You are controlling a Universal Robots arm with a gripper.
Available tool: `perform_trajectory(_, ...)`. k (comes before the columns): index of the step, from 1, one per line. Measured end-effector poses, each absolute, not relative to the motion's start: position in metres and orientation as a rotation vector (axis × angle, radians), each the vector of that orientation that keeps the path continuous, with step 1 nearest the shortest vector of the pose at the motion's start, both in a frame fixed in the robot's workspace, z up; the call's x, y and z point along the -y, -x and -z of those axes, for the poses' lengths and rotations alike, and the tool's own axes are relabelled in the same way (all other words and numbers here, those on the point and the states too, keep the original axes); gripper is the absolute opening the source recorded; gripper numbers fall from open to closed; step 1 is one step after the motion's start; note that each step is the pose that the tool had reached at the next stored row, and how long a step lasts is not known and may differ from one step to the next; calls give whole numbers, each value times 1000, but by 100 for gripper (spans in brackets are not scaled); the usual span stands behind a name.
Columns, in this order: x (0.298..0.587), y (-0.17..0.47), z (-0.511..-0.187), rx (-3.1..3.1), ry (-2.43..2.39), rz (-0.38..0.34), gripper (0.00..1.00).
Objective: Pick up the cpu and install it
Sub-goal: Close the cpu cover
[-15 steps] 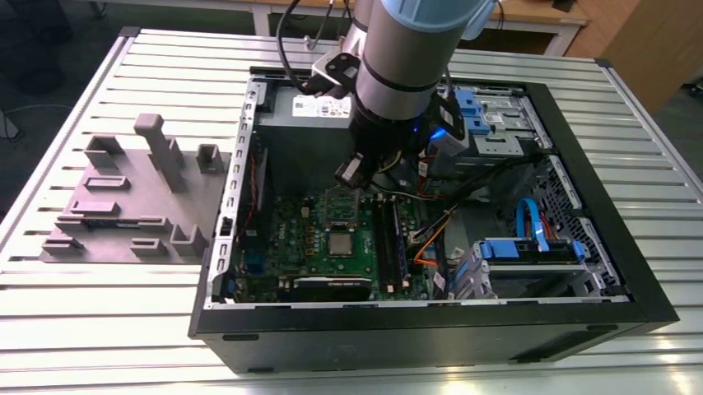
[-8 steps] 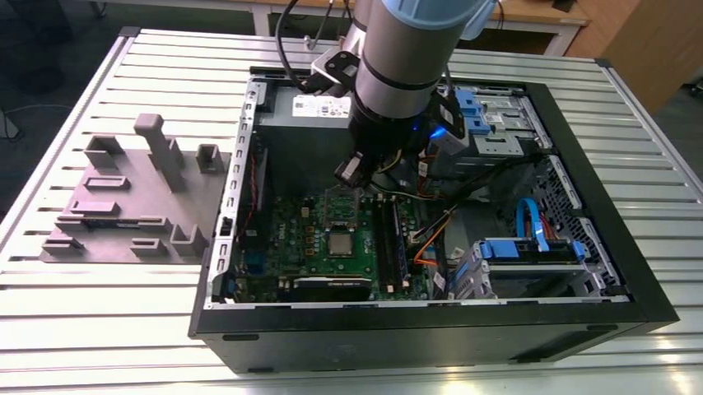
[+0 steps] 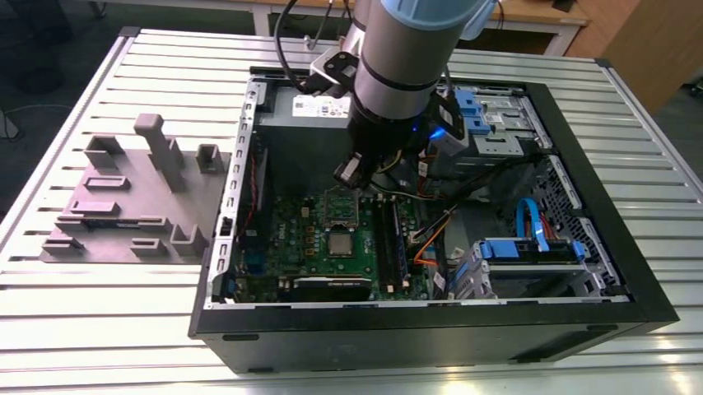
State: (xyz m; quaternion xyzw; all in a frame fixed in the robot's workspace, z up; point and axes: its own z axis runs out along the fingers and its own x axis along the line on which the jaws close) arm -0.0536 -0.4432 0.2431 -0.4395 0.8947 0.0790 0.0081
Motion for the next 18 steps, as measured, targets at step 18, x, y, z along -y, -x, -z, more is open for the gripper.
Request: perform_trajectory(18, 452, 54, -243, -2797, 1374, -246, 11)
